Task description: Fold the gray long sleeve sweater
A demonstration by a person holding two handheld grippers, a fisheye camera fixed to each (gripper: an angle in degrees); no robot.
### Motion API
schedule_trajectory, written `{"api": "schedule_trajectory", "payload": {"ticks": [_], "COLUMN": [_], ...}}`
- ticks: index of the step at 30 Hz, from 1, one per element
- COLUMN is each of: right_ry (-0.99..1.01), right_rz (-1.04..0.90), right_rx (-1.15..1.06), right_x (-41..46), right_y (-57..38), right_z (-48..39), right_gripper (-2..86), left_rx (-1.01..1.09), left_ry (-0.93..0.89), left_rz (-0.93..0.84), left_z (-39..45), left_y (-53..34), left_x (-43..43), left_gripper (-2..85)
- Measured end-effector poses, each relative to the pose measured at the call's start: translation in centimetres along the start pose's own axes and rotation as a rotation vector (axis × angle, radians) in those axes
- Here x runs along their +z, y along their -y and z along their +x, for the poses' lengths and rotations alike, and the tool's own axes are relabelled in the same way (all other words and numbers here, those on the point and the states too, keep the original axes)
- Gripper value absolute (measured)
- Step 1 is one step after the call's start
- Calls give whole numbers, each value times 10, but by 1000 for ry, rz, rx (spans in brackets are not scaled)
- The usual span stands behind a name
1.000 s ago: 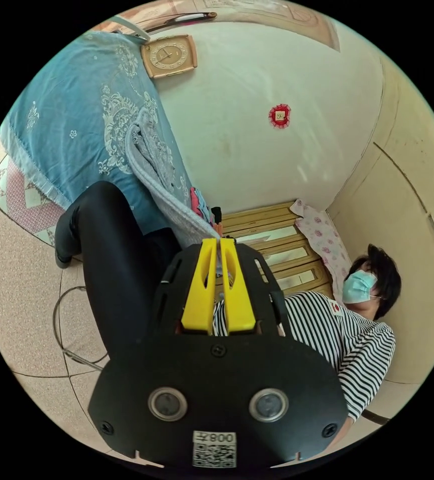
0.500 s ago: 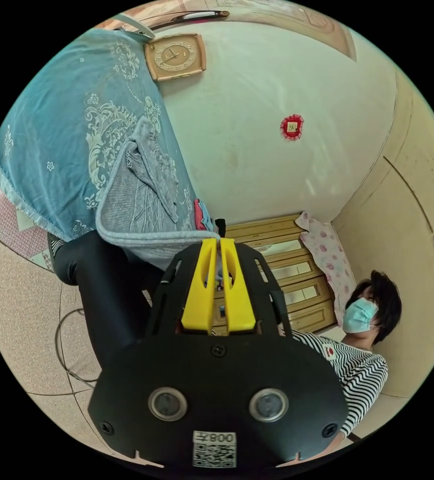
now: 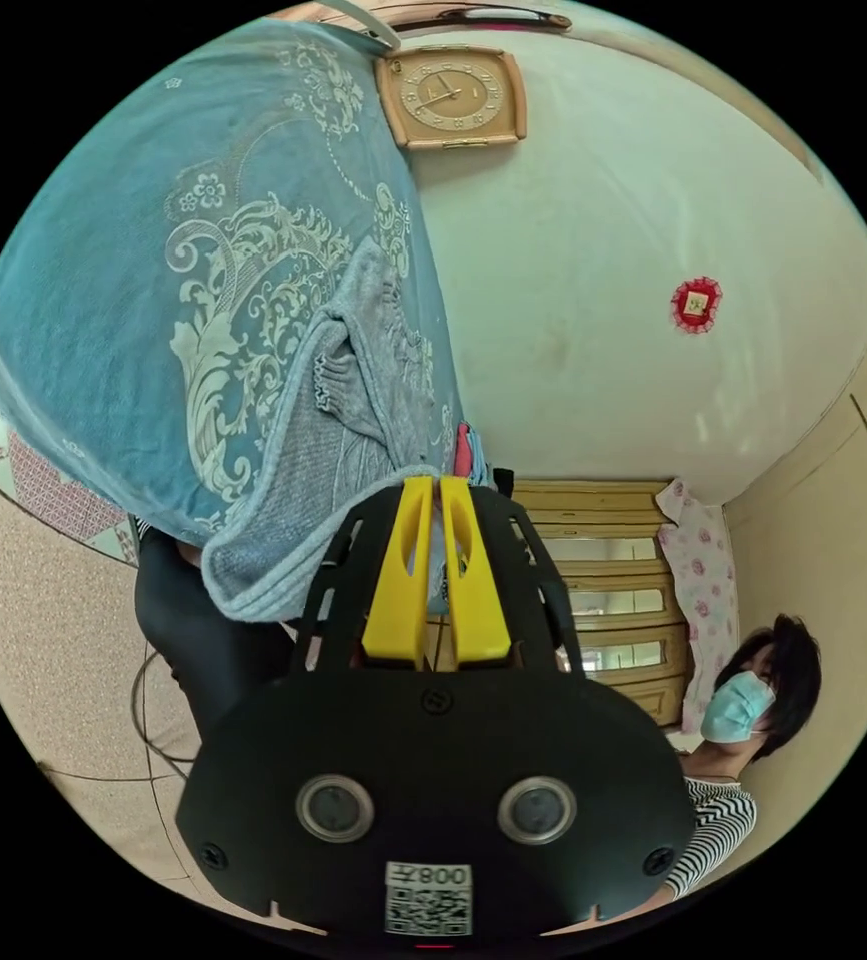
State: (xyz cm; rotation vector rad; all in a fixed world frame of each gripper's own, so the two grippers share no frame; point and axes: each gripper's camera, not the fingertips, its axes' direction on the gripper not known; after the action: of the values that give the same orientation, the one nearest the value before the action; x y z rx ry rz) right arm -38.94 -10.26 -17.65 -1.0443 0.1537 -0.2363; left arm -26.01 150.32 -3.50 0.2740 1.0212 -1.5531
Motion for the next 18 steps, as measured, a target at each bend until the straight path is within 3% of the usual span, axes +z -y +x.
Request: {"api": "schedule_trajectory", "payload": {"ticks": [12,18], "right_ry": [-121,-7], "right_rz": [-103,-46], "right_rx": [153,171], "right_x": [45,40], "right_y": [106,107], "right_z": [56,78], "right_gripper": [13,28], "left_rx": [-160,-154], "left_ry": [152,115], "left_rz": [-2,44], "left_z": [-116,-153], "left_y": [96,102], "left_x": [64,79], "left_gripper": [27,53]}}
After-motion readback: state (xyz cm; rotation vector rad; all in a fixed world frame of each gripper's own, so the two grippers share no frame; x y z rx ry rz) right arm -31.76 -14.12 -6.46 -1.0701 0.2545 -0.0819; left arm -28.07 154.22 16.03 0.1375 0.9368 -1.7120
